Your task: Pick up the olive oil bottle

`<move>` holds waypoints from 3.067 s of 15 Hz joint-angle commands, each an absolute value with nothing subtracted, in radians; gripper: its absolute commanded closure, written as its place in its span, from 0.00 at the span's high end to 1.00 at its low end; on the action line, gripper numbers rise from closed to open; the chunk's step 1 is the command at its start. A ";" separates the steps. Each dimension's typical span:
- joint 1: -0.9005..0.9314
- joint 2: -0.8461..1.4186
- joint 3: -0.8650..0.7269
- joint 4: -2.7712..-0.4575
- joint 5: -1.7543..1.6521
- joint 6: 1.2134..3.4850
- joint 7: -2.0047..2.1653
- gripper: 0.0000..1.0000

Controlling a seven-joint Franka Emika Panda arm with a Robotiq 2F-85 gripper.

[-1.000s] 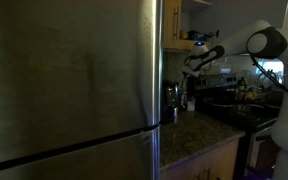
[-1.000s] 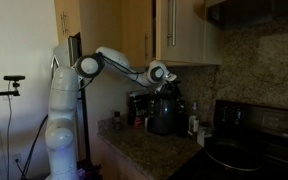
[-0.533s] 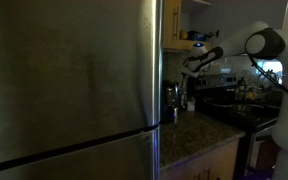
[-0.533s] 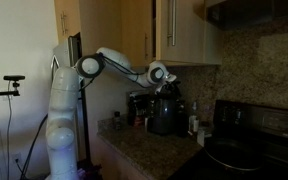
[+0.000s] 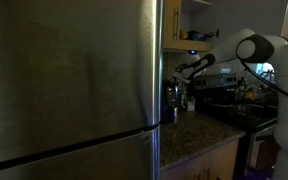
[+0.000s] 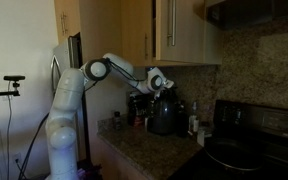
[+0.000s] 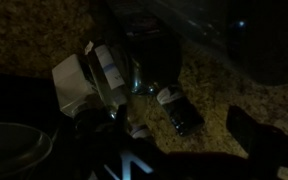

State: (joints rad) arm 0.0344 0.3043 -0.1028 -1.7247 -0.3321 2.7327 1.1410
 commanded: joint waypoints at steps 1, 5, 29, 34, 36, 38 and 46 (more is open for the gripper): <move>0.037 0.319 -0.114 -1.721 -0.363 2.765 1.133 1.00; 0.048 0.380 -0.137 -1.684 -0.492 2.875 1.121 1.00; 0.049 0.478 -0.154 -1.574 -0.493 2.842 1.174 1.00; 0.159 0.582 -0.329 -1.494 -0.718 2.859 1.336 1.00; 0.192 0.618 -0.389 -1.460 -0.798 2.832 1.389 1.00; 0.201 0.644 -0.416 -1.442 -0.834 2.833 1.408 1.00; 0.112 0.594 -0.249 -1.504 -0.708 2.892 1.168 1.00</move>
